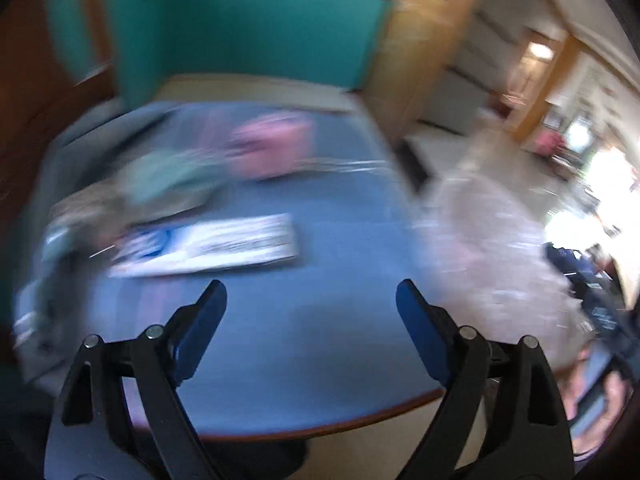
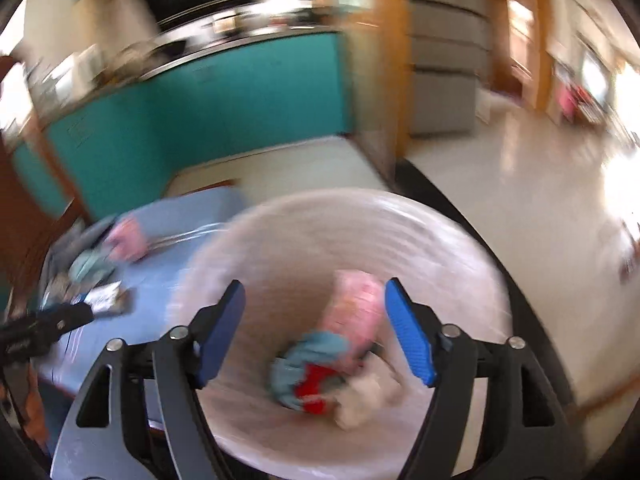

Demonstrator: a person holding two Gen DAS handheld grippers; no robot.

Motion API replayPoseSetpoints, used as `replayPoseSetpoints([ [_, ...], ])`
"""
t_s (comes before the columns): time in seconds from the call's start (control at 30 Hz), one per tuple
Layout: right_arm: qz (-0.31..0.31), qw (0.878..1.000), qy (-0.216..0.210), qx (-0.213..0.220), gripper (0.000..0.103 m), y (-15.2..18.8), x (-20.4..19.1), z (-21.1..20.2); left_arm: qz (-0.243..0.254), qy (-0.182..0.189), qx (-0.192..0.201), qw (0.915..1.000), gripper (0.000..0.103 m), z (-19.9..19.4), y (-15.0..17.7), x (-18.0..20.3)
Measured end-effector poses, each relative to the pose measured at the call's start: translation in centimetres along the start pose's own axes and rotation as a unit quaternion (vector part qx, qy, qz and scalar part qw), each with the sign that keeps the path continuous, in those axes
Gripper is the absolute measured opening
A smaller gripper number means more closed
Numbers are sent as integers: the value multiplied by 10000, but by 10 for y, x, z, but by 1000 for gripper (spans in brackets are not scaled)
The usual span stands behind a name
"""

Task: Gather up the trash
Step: 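Carry the white tissue and blue cloth over the wastebasket and open both grippers, then grasp the white-and-blue ointment box with the right gripper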

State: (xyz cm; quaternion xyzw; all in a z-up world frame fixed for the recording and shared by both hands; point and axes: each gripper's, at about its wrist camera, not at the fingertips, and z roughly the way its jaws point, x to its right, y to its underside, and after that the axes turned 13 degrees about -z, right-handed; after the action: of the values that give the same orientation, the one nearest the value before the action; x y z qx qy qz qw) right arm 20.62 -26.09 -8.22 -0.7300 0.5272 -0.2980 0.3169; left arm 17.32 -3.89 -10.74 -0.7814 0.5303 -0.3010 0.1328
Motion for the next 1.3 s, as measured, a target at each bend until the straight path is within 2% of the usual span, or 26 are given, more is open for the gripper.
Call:
replayPoseSetpoints([
  [0.1, -849, 9935, -758, 46, 84, -26, -64, 30, -444, -546, 108, 9975, 87, -11, -1, -50],
  [0.2, -1621, 9734, -1593, -283, 85, -43, -134, 71, -682, -798, 196, 9943, 87, -24, 4, -82],
  [0.23, -1958, 9626, -1818, -447, 85, -46, -161, 85, -700, -836, 206, 9938, 87, -30, 5, -89],
  [0.33, -2868, 9346, -2003, -650, 85, -47, -220, 108, -770, -922, 169, 9926, 87, -36, 14, -107],
  [0.43, -3454, 9101, -2120, -868, 86, -43, -255, 128, -844, -911, 110, 9922, 87, -38, 18, -121],
  [0.5, -3665, 8978, -2197, -1068, 86, -41, -269, 141, -862, -904, 97, 9921, 87, -40, 21, -126],
  [0.57, -3733, 8917, -2242, -1233, 86, -40, -275, 149, -888, -872, 84, 9922, 87, -46, 27, -133],
  [0.7, -3599, 8866, -2544, -1400, 86, -41, -269, 153, -946, -833, 69, 9920, 87, -47, 28, -140],
  [0.87, -3638, 8827, -2589, -1463, 85, -33, -260, 145, -991, -769, 67, 9921, 87, -47, 28, -143],
  [0.93, -3651, 8841, -2547, -1418, 77, -29, -259, 139, -996, -741, 63, 9922, 87, -46, 28, -143],
  [1.03, -3493, 8937, -2456, -1377, 55, -25, -251, 127, -985, -740, 43, 9924, 87, -46, 29, -144],
  [1.3, -2976, 9054, -2709, -1350, 51, -9, -230, 97, -964, -740, 3, 9926, 87, -45, 31, -142],
])
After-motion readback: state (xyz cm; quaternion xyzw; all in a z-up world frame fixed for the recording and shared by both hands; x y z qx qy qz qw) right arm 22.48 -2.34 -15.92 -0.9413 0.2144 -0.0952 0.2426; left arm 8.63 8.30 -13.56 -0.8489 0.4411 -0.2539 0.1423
